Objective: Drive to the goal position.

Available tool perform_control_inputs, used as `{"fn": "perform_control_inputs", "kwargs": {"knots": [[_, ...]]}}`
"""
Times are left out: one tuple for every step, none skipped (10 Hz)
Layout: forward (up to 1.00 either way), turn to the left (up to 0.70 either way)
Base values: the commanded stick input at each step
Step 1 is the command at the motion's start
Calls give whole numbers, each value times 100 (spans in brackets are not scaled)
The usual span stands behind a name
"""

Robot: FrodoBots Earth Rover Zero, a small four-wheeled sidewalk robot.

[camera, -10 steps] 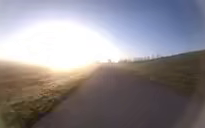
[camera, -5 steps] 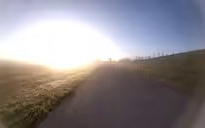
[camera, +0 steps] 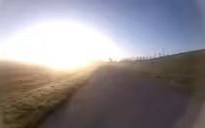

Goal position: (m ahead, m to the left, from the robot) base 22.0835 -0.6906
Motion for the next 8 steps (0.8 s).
{"fn": "perform_control_inputs", "kwargs": {"knots": [[100, 0], [100, 0], [100, 0], [100, 0], [100, 0], [100, 0], [100, 0], [100, 0]]}}
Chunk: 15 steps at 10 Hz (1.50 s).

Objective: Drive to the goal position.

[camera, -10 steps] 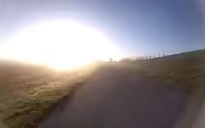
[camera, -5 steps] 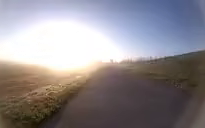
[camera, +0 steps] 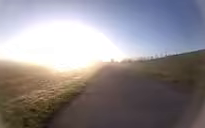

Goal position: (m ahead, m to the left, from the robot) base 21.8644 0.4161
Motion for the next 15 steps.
{"fn": "perform_control_inputs", "kwargs": {"knots": [[100, 0], [100, 0], [100, 0], [100, 0], [100, 0], [100, 0], [100, 0], [100, 0], [100, 0], [100, 0], [100, 0], [100, -40], [100, -40], [100, -40], [100, -40]]}}
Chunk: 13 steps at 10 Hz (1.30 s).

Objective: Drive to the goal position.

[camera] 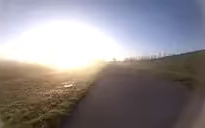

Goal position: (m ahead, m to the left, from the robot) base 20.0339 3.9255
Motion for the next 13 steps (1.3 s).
{"fn": "perform_control_inputs", "kwargs": {"knots": [[100, -40], [100, -40], [100, -40], [100, -40], [100, 0], [100, 0], [100, 0], [100, 0], [100, 0], [100, 0], [100, 0], [100, 0], [100, 0]]}}
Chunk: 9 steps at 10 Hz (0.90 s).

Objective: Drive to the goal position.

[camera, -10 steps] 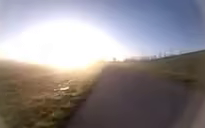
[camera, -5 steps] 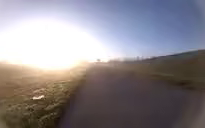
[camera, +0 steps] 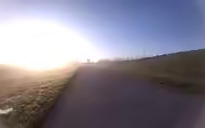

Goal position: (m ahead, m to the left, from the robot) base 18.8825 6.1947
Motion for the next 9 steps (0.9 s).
{"fn": "perform_control_inputs", "kwargs": {"knots": [[100, 0], [100, 0], [100, 0], [100, 0], [100, 0], [100, 0], [100, 0], [100, 0], [100, 0]]}}
